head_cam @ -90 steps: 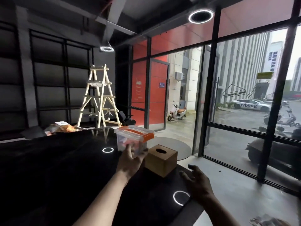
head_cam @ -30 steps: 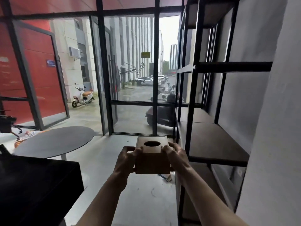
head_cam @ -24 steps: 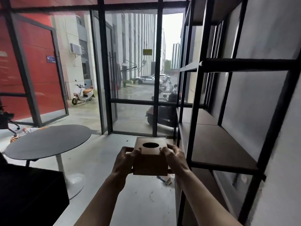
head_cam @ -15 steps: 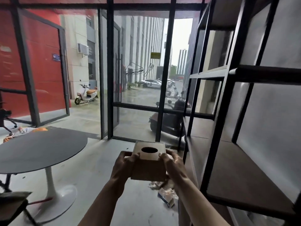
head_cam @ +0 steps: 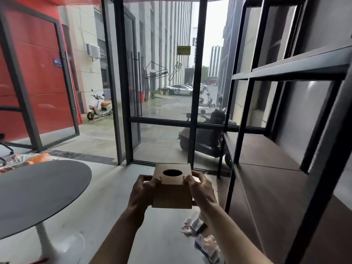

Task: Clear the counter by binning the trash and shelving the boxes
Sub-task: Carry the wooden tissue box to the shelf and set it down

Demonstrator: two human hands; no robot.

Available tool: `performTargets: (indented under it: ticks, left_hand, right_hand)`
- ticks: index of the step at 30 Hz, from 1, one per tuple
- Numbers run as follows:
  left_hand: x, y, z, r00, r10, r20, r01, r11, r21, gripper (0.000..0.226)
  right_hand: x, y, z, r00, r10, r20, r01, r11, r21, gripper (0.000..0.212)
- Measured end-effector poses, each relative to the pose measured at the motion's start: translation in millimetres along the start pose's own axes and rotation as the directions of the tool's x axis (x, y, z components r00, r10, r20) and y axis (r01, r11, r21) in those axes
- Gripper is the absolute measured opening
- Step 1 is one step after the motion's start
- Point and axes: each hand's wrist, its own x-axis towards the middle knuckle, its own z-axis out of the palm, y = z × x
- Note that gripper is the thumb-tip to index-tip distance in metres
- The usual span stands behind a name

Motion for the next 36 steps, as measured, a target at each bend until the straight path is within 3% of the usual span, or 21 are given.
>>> performTargets:
  ticks: [7, 11, 15, 18, 20, 24, 32, 34, 36]
  left_hand:
    - [168.8, 11.8, 51.3, 1.000, 0.008, -0.011, -0.008, 0.999, 0.036, 0.053]
    - [256.6, 18.2, 93.1, 0.998, 0.011, 0.058, -0.014, 0.998, 0.057, 0.054]
    - [320.3, 17.7, 147.4, 0.990, -0.002, 0.140, -0.007, 0.998, 0.067, 0.049]
    - [363.8, 12.5, 205.1, 0.963, -0.019, 0.270, -0.008, 0.995, 0.099, 0.036]
    - [384.0, 8.9, 250.7, 0.926, -0.024, 0.376, -0.012, 0.996, 0.093, 0.046]
    - [407.8, -1.1, 343.1, 0.806, -0.034, 0.591, -0.014, 0.997, 0.076, 0.058]
    - [402.7, -30.4, 514.9, 0.445, -0.093, 0.891, -0.086, 0.986, 0.145, 0.047]
    - [380.5, -44.2, 542.5, 0.342, -0.118, 0.932, -0.107, 0.981, 0.164, 0.043]
    - [353.6, -60.2, 563.5, 0.233, -0.150, 0.961, -0.122, 0.976, 0.182, 0.036]
  right_hand:
    - [166.9, -14.9, 14.2, 1.000, -0.008, 0.020, 0.007, 0.998, 0.056, 0.035]
    - [249.2, -20.9, 1.7, 0.998, 0.003, -0.057, 0.000, 0.998, 0.060, 0.051]
    - [310.4, -19.2, -29.8, 0.989, 0.011, -0.144, -0.005, 0.999, 0.042, 0.048]
    - [347.1, -13.2, -67.1, 0.965, 0.016, -0.261, -0.007, 0.999, 0.033, 0.059]
    - [363.7, -10.4, -96.9, 0.935, 0.028, -0.353, -0.011, 0.999, 0.053, 0.059]
    - [384.4, -0.1, -162.6, 0.811, 0.079, -0.580, -0.072, 0.997, 0.036, 0.064]
    - [367.2, 33.3, -267.2, 0.453, 0.188, -0.871, -0.097, 0.982, 0.161, 0.022]
    - [347.1, 44.3, -281.2, 0.365, 0.225, -0.903, -0.109, 0.974, 0.199, 0.025]
    - [323.0, 57.4, -293.9, 0.255, 0.266, -0.930, -0.126, 0.962, 0.241, 0.044]
